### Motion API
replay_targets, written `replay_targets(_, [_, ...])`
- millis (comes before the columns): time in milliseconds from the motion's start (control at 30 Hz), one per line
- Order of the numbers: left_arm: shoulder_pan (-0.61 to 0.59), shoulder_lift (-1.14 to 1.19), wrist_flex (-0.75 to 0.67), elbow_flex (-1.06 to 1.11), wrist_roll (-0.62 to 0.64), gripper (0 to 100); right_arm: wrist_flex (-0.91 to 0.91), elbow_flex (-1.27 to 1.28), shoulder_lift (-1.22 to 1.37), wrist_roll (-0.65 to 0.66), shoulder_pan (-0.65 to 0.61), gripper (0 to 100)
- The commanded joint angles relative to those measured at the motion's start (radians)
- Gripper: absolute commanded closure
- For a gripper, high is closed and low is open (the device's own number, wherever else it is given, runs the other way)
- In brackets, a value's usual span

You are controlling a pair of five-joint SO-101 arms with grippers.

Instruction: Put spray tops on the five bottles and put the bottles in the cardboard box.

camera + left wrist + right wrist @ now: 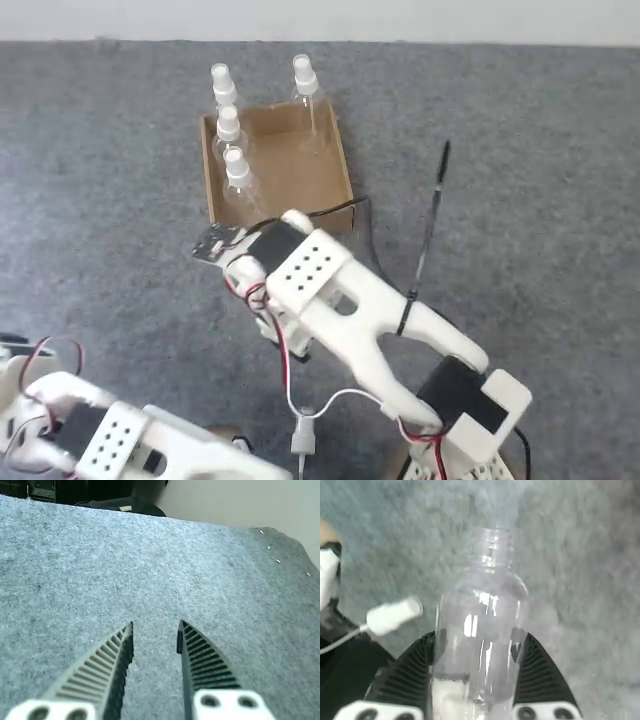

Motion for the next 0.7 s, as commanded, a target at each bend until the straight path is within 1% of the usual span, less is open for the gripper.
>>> replay_targets(0, [0.000,-0.005,-0.032,-0.015,0.008,86,0.053,-0.012,-0.097,0.014,0.070,96.4])
replay_targets(67, [0.002,-0.005,-0.032,-0.015,0.008,86,0.050,0.031,-0.127,0.048,0.101,96.4])
replay_targets(167, [0.002,-0.005,-0.032,-0.015,0.008,86,0.050,0.107,-0.193,0.146,0.143,96.4])
replay_targets(233, [0.002,-0.005,-0.032,-0.015,0.008,86,0.031,0.166,-0.246,0.166,0.186,96.4])
replay_targets(333, [0.002,-0.005,-0.032,-0.015,0.008,86,-0.015,0.256,-0.312,0.172,0.278,96.5])
replay_targets(500, [0.002,-0.005,-0.032,-0.015,0.008,86,-0.117,0.373,-0.389,0.184,0.466,96.6])
replay_targets(667, [0.002,-0.005,-0.032,-0.013,0.008,86,-0.203,0.440,-0.407,0.311,0.651,96.4])
